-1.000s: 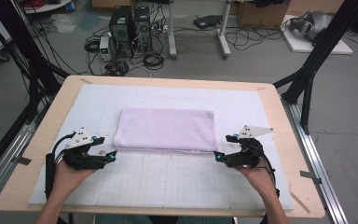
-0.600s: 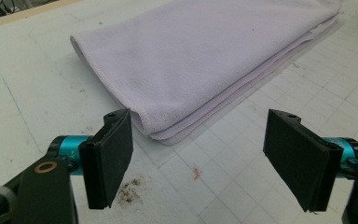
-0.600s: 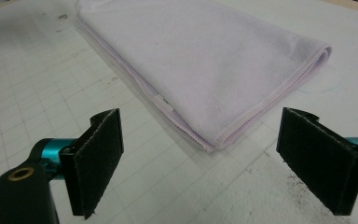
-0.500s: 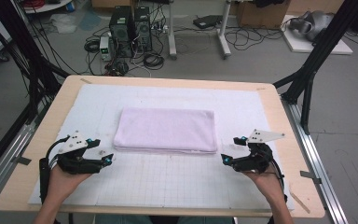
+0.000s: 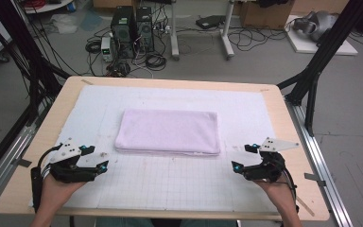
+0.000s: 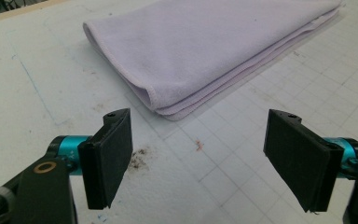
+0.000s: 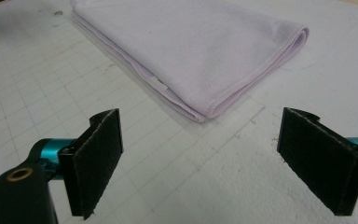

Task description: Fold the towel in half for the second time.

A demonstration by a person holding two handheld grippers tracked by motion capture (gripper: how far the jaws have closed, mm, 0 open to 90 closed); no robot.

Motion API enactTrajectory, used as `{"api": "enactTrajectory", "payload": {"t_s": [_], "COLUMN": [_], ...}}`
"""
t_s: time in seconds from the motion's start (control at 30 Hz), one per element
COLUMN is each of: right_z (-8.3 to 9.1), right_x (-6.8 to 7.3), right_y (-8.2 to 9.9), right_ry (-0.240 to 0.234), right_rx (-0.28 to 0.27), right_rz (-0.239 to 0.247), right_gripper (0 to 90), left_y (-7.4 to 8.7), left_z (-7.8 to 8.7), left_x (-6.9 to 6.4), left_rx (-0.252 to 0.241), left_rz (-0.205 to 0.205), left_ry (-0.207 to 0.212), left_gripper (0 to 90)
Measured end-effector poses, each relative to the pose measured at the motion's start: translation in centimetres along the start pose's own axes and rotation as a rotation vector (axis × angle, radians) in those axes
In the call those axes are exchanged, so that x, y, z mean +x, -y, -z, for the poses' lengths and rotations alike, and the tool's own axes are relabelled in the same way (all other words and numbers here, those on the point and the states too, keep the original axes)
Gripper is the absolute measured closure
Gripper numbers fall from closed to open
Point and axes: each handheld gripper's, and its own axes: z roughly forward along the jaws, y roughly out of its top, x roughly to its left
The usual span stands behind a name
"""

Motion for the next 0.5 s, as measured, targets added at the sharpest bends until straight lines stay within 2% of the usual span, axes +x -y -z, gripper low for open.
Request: {"api": "enactTrajectory", "payload": {"t_s": [0.5], "right_z": [0.47], "right_x": [0.62], "right_y": [0.56], "right_ry": [-0.004], "right_rx": [-0.013], "right_rz": [0.006], "right_gripper": [13.2], "left_y": [0.63], "left_z": [0.38], "left_x": [-0.45], "left_rx": [0.004], "left_rz": [-0.009], "left_ry": [-0.003], "left_gripper": [24.4]}}
